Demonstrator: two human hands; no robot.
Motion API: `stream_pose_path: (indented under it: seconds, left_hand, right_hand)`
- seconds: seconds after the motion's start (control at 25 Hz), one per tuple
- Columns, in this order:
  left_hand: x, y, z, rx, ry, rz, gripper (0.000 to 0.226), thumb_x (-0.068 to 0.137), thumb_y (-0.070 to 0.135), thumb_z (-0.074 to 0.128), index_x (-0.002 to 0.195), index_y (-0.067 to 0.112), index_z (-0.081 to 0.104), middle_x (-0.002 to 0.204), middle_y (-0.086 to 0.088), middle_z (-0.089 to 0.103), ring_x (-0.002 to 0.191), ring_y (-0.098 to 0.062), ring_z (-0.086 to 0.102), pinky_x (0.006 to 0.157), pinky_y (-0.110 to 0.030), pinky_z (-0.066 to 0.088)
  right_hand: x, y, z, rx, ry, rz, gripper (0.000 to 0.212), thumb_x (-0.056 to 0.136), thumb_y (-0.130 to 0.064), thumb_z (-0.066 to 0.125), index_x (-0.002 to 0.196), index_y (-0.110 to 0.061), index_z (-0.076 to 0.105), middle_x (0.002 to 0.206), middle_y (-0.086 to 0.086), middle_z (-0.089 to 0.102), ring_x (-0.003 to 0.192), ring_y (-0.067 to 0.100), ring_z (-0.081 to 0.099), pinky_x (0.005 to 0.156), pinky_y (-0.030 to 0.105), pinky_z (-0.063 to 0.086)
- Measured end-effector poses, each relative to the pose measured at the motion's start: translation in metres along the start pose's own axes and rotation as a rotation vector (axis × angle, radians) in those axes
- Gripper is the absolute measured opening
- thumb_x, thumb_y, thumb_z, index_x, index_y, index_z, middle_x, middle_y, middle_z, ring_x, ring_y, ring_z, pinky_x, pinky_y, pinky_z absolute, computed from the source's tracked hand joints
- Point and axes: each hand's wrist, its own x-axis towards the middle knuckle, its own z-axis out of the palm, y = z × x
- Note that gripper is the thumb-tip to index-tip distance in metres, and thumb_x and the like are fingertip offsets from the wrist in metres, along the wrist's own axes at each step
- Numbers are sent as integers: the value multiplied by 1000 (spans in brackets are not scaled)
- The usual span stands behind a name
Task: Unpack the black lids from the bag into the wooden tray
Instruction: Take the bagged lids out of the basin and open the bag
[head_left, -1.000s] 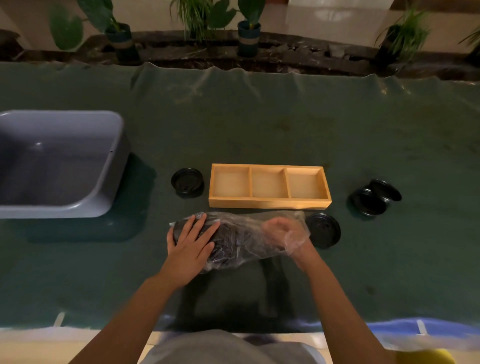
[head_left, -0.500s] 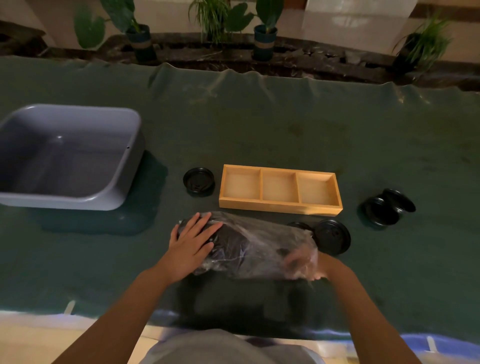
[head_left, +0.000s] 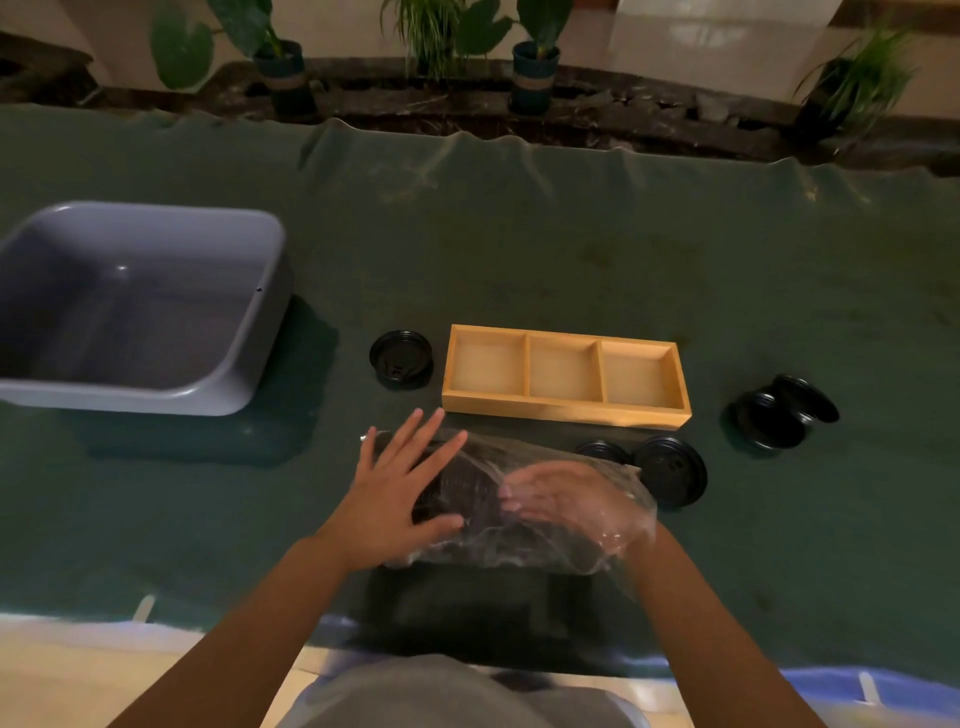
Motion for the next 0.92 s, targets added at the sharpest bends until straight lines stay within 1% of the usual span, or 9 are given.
stream_pose_path:
  seconds: [0.08,0.16,0.28,0.36,0.44,0.6,0.68,0.8,0.92]
  left_hand:
    - [0,1,7,85,-100,17,94,68,84,33,136,50,-22,153,12,-24,140,-12,-26,110,-56,-16]
    - [1,1,14,155,-150,2,101,65,84,38,132,49,-30,150,10,-29,140,-16,-28,108,-58,-20]
    - [3,2,17,180,-123,-93,105,64,79,46,132,51,-29,149,6,-35,137,-21,-34,104,-63,-19]
    - [2,-1,16,123,-118,-166,104,65,76,50,131,54,-28,152,6,-30,138,-20,-32,105,-65,-12]
    - [0,-5,15,96,-140,-189,100,69,71,52,132,55,-24,157,6,-16,142,-19,-21,109,-65,2]
    - [5,-5,14,73,-138,-200,92,72,66,54,139,51,-7,158,4,-3,144,-21,-9,108,-64,15]
    - [8,-5,15,75,-137,-202,92,71,67,54,139,50,-7,158,4,-1,144,-21,-7,108,-64,16]
    - [9,-4,17,72,-132,-212,93,71,67,55,139,50,-7,158,3,0,144,-22,-6,108,-64,18]
    - [8,-4,19,70,-118,-221,94,71,66,55,139,50,-8,158,3,-1,144,-22,-6,108,-64,18]
  right_hand:
    - [3,3,4,-67,-95,26,27,89,4,40,111,8,55,106,25,67,92,30,69,82,35,58]
    - [9,16,10,-233,2,132,27,86,-12,60,112,-5,56,103,16,71,90,28,71,71,29,59]
    - [23,36,12,-399,454,124,34,78,-22,71,105,-10,53,88,8,70,64,21,70,49,24,54]
    - [29,39,11,-613,763,43,30,70,-35,75,86,-20,55,79,-2,63,66,15,64,51,26,50]
    - [30,41,9,-947,950,-19,29,68,-45,72,77,-27,51,78,-8,56,76,15,58,61,27,45]
    - [21,43,-1,-1221,908,-20,48,81,-40,62,119,-12,56,120,9,58,117,28,51,105,43,35]
    - [15,41,-5,-1273,904,62,48,85,-34,59,124,-8,54,130,13,54,122,30,48,106,37,34]
    - [12,37,2,-1079,851,310,43,86,-37,57,120,-11,57,126,12,56,114,27,53,96,33,42]
    - [17,33,12,-1203,737,223,36,85,-34,58,112,-10,60,115,12,62,103,24,57,91,34,45]
